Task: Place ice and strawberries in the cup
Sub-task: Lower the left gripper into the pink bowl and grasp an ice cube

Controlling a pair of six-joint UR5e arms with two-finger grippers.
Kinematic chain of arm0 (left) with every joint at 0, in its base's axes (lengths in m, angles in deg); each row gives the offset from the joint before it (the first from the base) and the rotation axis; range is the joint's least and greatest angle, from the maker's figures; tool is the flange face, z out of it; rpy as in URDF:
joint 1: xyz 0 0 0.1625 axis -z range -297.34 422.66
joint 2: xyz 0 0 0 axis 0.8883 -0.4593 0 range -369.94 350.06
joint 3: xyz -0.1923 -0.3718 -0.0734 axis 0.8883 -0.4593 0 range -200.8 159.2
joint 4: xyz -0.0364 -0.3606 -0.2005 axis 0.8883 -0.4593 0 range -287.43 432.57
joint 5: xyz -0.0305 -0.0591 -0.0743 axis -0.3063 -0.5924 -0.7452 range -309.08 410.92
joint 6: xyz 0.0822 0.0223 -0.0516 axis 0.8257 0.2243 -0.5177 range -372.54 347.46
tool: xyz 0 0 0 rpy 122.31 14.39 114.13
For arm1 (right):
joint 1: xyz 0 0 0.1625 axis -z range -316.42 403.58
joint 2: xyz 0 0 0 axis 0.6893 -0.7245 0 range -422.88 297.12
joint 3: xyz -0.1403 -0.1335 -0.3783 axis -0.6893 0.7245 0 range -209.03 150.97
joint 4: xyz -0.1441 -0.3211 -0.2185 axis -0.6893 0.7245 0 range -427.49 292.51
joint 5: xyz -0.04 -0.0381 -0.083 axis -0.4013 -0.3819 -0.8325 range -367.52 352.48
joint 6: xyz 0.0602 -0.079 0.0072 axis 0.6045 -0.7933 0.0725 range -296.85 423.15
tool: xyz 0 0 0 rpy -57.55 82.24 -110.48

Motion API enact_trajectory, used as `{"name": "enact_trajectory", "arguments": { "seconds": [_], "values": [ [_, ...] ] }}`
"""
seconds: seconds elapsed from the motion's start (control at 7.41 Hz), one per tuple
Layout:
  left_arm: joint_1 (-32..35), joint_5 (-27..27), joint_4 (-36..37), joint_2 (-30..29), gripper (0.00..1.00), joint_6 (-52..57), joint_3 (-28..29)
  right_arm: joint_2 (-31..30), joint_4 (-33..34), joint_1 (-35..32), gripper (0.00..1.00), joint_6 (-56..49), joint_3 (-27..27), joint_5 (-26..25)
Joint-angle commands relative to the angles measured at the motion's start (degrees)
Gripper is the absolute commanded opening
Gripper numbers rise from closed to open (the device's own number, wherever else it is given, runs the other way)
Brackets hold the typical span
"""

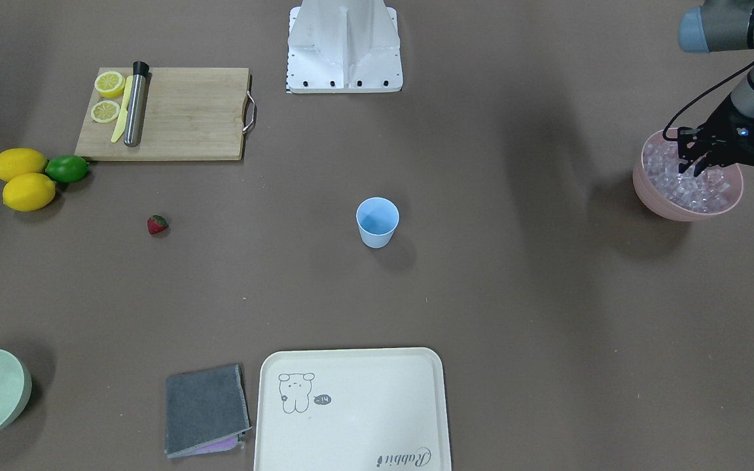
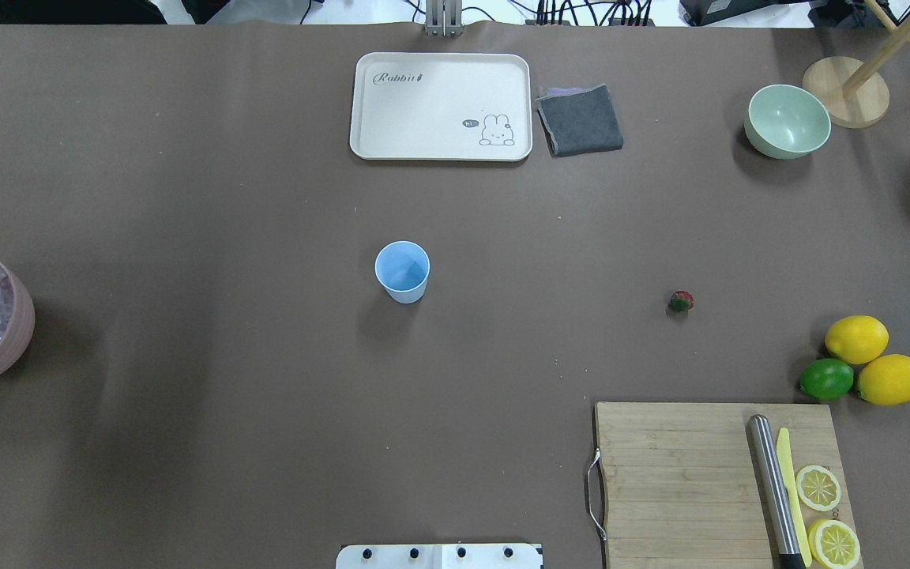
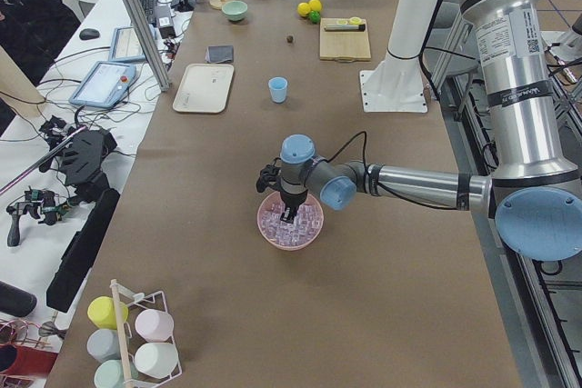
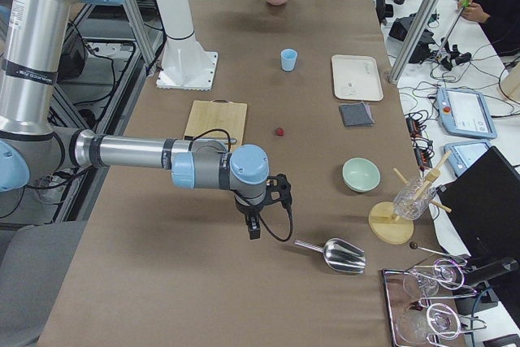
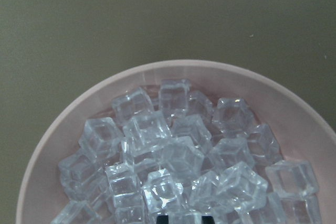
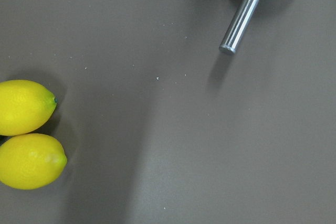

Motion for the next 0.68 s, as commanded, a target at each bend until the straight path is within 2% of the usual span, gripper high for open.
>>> {"name": "enact_trajectory", "arguments": {
  "seconds": [0.0,0.14,0.27,0.54],
  "values": [
    [3.0,-3.3,0.4,-0.6,0.0,0.1,-0.6,0.1,-0.1,-0.1,1.0,0.0,-0.2,0.8],
    [3.8,-4.1,1.2,-0.7,0.0,0.1,-1.8,0.6,-0.1,0.0,1.0,0.0,-0.2,0.8],
    [4.0,-4.2,4.9,-2.5,0.0,0.1,-3.9,1.0,-0.2,0.0,1.0,0.3,-0.2,0.8],
    [4.2,-4.1,16.5,-9.2,0.0,-2.8,-9.1,2.0,-0.2,0.0,1.0,0.5,-0.2,0.8]
  ]
}}
